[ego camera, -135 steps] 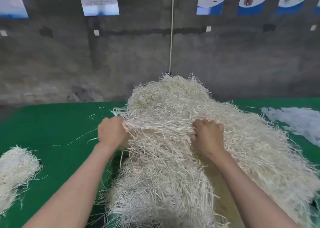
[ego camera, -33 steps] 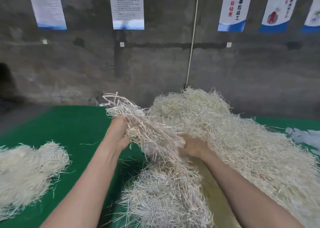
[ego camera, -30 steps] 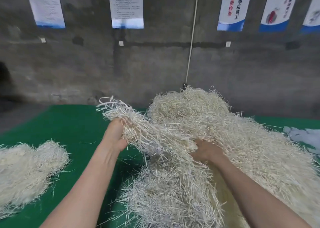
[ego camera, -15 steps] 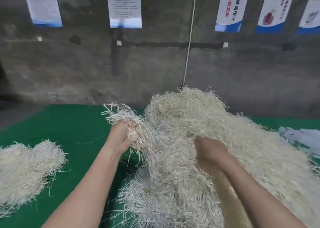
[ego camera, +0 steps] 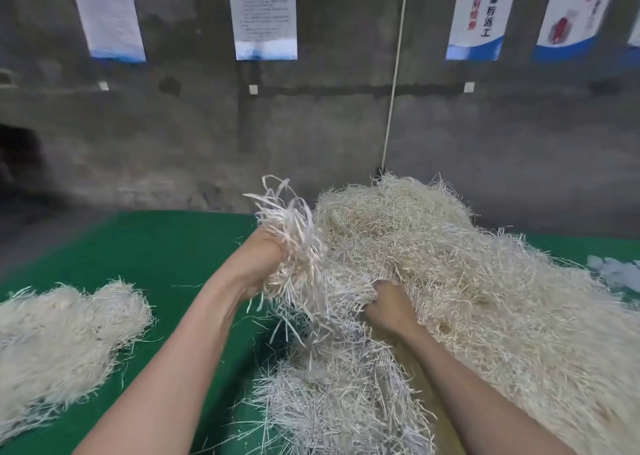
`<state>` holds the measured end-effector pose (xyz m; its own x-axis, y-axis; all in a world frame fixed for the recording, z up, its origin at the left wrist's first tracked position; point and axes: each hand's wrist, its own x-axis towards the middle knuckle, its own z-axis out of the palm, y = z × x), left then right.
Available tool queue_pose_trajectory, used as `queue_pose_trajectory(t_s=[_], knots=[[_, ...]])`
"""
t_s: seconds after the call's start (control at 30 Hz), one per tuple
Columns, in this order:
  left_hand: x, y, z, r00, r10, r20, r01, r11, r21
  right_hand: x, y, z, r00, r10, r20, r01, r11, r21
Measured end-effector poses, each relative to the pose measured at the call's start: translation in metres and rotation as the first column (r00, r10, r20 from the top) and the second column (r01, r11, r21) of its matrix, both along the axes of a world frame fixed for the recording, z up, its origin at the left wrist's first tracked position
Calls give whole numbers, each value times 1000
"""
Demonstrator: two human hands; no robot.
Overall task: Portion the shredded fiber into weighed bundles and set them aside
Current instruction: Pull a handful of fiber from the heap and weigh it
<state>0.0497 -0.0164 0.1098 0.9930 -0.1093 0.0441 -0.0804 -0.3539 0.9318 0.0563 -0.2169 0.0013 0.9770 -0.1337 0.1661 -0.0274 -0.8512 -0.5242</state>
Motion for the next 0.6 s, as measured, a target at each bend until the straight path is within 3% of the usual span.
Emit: queue_pose_trajectory(t_s=[0.03, 0.07, 0.1, 0.17, 0.27, 0.33, 0.4, 0.47, 0.5, 0.53, 0.6], knots=[[3, -9, -11, 995, -97, 21, 86, 944, 318, 0, 3, 10, 998, -13, 69, 1, 985, 170], [7, -20, -27, 980, -198, -1, 166, 817, 552, -2, 7, 21, 989, -19, 149, -28, 951, 309], [9, -34, -44, 965, -261, -35, 214, 699, 683, -4, 9, 30, 974, -24, 227, -68, 919, 389], [12, -58, -71, 953, -300, -38, 220, 602, 767, -9, 10, 41, 945, 12, 325, -122, 939, 321], [27, -68, -84, 965, -261, -25, 167, 537, 827, -11, -4, 39, 944, 44, 328, -79, 992, 94], [38, -62, -77, 978, -196, 75, 46, 552, 833, -12, -18, 30, 958, -9, 286, 0, 999, 34], [42, -58, -63, 980, -41, 193, -96, 757, 646, -14, -32, 18, 973, -66, 222, 75, 997, -31], [41, -58, -48, 989, 103, 110, -119, 982, 145, -13, -44, 4, 979, -107, 172, 124, 988, -87], [37, -60, -40, 997, 81, -4, -80, 980, -182, -14, -49, -3, 980, -119, 161, 141, 981, -131], [33, -63, -31, 993, -3, -117, -51, 891, -452, -16, -56, -9, 982, -130, 139, 154, 972, -175], [29, -64, -20, 951, -225, -210, -31, 609, -792, -24, -77, -22, 979, -196, 54, 204, 949, -240]])
